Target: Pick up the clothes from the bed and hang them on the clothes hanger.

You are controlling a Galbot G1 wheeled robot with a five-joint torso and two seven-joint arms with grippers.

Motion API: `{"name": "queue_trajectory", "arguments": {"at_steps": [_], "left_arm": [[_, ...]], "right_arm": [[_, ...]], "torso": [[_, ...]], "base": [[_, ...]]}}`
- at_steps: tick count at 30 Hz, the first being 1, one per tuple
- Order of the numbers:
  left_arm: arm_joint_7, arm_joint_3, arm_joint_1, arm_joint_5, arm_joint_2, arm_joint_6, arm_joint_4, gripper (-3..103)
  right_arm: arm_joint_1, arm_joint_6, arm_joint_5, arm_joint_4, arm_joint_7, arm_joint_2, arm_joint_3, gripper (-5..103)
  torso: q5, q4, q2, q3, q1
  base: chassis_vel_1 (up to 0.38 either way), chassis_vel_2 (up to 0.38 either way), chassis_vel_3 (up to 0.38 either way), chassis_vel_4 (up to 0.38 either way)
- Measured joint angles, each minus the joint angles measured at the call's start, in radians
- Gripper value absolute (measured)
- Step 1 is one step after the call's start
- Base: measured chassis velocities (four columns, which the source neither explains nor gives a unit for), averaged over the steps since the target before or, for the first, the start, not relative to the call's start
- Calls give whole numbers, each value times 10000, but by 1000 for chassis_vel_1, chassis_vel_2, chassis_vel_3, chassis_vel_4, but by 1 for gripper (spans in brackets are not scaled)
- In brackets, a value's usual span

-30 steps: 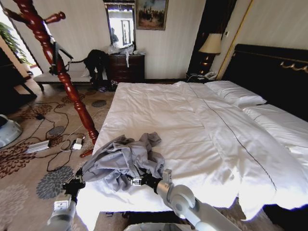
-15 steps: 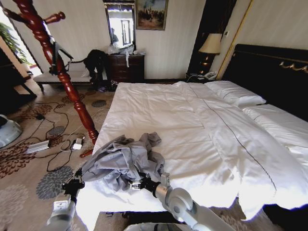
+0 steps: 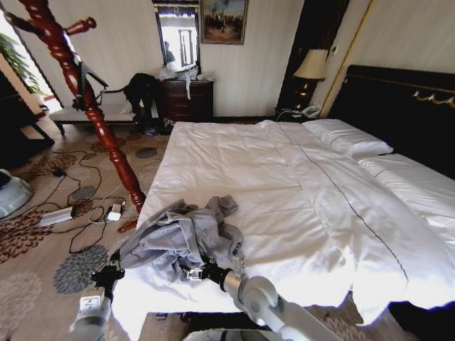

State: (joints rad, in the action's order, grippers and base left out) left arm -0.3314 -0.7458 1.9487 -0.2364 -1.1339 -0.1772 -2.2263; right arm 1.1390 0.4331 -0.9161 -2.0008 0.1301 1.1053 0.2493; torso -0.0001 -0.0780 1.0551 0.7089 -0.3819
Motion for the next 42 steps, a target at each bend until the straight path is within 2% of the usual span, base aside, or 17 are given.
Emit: {"name": "queue_trajectory", "arguments": {"at_steps": [8, 36, 37, 39, 42], "left_arm": [[-15, -2, -19, 10, 15, 0, 90, 0], [-11, 68, -35, 12, -32, -1, 157, 0], [-11, 69, -35, 12, -29, -1, 153, 0], [-11, 69, -37, 12, -26, -1, 144, 0], [-10, 68, -38, 12, -19, -1, 138, 0]], "right_arm": [[-560, 146, -364, 463, -8, 605, 275, 100], [-1947, 154, -901, 1688, -82, 1066, 531, 100], [-1981, 153, -923, 1718, -83, 1077, 531, 103], [-1992, 152, -938, 1728, -82, 1077, 531, 99], [-2010, 151, -976, 1777, -79, 1041, 528, 84]], "torso": [[1, 2, -1, 0, 0], [1, 1, 0, 0, 0], [1, 1, 0, 0, 0], [0, 1, 0, 0, 0], [0, 0, 0, 0, 0]], "base": [[0, 0, 0, 0], [0, 0, 0, 0], [0, 0, 0, 0], [0, 0, 0, 0], [0, 0, 0, 0]]}}
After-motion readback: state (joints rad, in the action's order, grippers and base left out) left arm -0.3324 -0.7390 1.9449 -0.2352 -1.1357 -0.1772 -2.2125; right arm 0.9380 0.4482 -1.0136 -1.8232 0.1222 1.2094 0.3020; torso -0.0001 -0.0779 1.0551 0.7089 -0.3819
